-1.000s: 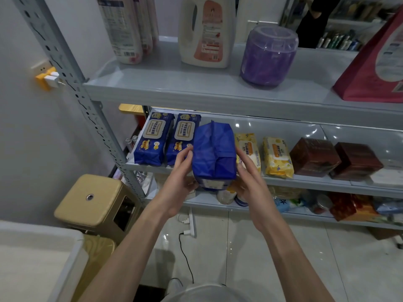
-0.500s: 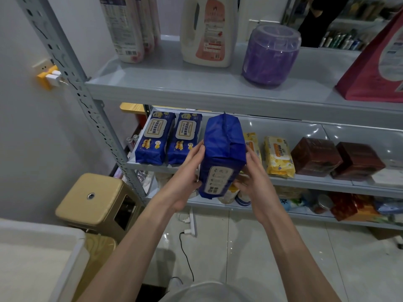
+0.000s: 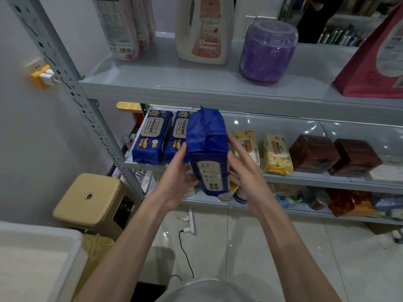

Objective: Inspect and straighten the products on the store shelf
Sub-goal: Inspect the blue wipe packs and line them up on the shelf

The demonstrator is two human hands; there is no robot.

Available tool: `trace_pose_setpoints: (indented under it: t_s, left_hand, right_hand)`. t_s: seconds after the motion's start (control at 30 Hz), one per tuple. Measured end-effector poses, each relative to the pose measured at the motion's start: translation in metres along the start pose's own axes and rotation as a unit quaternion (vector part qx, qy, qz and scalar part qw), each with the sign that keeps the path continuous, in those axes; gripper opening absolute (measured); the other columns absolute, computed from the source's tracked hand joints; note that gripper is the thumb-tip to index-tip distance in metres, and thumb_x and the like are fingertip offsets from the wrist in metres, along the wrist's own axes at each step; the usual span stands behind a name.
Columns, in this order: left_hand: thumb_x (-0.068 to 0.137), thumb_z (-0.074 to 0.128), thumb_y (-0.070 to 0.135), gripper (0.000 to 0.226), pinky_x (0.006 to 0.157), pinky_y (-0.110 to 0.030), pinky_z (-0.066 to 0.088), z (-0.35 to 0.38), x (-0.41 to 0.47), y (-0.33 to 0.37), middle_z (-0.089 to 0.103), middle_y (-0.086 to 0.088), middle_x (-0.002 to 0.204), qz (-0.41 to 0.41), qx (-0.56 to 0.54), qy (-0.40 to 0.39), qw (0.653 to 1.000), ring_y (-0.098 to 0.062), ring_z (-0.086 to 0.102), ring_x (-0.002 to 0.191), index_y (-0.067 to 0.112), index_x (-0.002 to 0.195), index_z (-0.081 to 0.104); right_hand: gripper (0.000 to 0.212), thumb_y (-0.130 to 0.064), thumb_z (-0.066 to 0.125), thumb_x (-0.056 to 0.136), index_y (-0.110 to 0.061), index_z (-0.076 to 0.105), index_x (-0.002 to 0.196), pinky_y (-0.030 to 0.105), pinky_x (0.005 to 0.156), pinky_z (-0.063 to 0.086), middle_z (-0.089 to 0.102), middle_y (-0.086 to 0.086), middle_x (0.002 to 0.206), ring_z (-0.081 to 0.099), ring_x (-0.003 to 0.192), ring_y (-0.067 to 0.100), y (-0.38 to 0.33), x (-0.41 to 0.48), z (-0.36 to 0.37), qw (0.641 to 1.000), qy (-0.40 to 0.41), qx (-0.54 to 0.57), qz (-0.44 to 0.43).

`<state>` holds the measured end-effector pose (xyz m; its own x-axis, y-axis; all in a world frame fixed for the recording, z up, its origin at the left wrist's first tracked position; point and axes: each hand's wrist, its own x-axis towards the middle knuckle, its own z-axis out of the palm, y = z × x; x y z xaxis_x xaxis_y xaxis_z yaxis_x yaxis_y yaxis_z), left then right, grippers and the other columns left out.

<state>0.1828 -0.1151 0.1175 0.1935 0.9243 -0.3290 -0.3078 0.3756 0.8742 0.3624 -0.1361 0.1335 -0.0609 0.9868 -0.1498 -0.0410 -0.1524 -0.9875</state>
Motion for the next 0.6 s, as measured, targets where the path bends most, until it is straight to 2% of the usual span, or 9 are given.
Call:
trace_pose_setpoints:
  t_s: [0.07,0.13,0.2,0.27,0.3,0.37,0.43,0.5,0.6]
  left_hand:
    - [0.093,0.045,0.065,0.055,0.109,-0.054,0.046,-0.003,0.002,-0.001,0.071,-0.003,0.128,0.002,-0.008,0.003,1.0,-0.031,0.065,0.122,0.034,0.135,0.061]
    - [0.092,0.044,0.067,0.058,0.106,-0.051,0.048,-0.006,0.002,-0.001,0.07,-0.001,0.131,0.009,0.0,0.004,1.0,-0.028,0.065,0.122,0.035,0.138,0.057]
    - [0.091,0.045,0.069,0.06,0.102,-0.046,0.049,-0.006,0.001,-0.001,0.067,0.002,0.134,0.017,0.035,-0.002,0.999,-0.024,0.064,0.123,0.033,0.138,0.055]
    - [0.095,0.044,0.061,0.048,0.099,-0.044,0.052,-0.005,-0.001,0.003,0.067,0.002,0.131,0.024,0.077,-0.003,0.997,-0.023,0.064,0.121,0.03,0.126,0.062]
    - [0.097,0.046,0.053,0.039,0.1,-0.046,0.053,-0.005,-0.001,0.005,0.067,0.001,0.13,0.026,0.098,-0.01,0.995,-0.023,0.065,0.119,0.029,0.119,0.067]
    - [0.095,0.055,0.044,0.027,0.098,-0.045,0.054,-0.005,-0.001,0.01,0.061,0.001,0.131,0.026,0.15,-0.04,0.988,-0.023,0.063,0.117,0.029,0.112,0.069]
    - [0.091,0.062,0.04,0.028,0.093,-0.036,0.057,-0.003,-0.003,0.012,0.054,0.007,0.134,0.03,0.16,-0.049,0.985,-0.017,0.059,0.118,0.036,0.119,0.065]
    - [0.083,0.07,0.042,0.055,0.095,-0.036,0.055,0.001,-0.003,0.01,0.049,0.012,0.135,0.037,0.122,-0.001,0.992,-0.013,0.055,0.119,0.043,0.134,0.05]
    - [0.076,0.077,0.048,0.083,0.085,-0.033,0.053,0.006,-0.006,0.008,0.052,0.006,0.126,-0.042,0.081,0.081,0.993,-0.013,0.059,0.107,0.027,0.144,0.035]
  right_hand:
    - [0.036,-0.04,0.048,0.107,-0.05,0.048,0.141,0.01,0.066,0.055,0.06,-0.028,0.122,0.064,0.1,-0.015,0.0,0.0,0.001,1.0,-0.002,0.011,0.011]
    - [0.035,-0.045,0.044,0.106,-0.044,0.048,0.14,0.016,0.064,0.058,0.059,-0.013,0.129,0.065,0.109,0.003,-0.002,0.0,0.003,0.999,0.004,0.04,0.034]
    - [0.054,-0.065,0.041,0.094,-0.044,0.042,0.144,0.032,0.071,0.064,0.059,0.004,0.132,0.065,0.115,0.025,-0.002,0.0,0.002,0.994,0.013,0.087,0.063]
    - [0.069,-0.078,0.04,0.084,-0.047,0.043,0.146,0.052,0.087,0.062,0.064,0.009,0.131,0.067,0.117,0.034,0.002,-0.001,0.002,0.982,0.015,0.151,0.111]
    - [0.069,-0.079,0.041,0.084,-0.045,0.049,0.144,0.055,0.092,0.059,0.068,0.007,0.13,0.068,0.117,0.033,0.006,-0.002,0.001,0.975,0.016,0.176,0.134]
    - [0.06,-0.071,0.049,0.088,-0.035,0.062,0.134,0.049,0.094,0.057,0.073,0.002,0.128,0.069,0.117,0.028,0.016,-0.006,0.002,0.968,0.023,0.194,0.159]
    - [0.052,-0.058,0.063,0.086,-0.03,0.066,0.13,0.045,0.093,0.057,0.073,0.002,0.127,0.07,0.116,0.026,0.023,-0.008,0.005,0.966,0.037,0.203,0.155]
    - [0.054,-0.049,0.069,0.08,-0.031,0.066,0.13,0.043,0.091,0.059,0.073,0.0,0.127,0.072,0.113,0.024,0.027,-0.008,0.008,0.964,0.052,0.223,0.135]
    - [0.05,-0.039,0.07,0.079,-0.032,0.068,0.129,0.04,0.086,0.06,0.075,-0.004,0.122,0.074,0.108,0.02,0.027,-0.009,0.009,0.955,0.069,0.268,0.105]
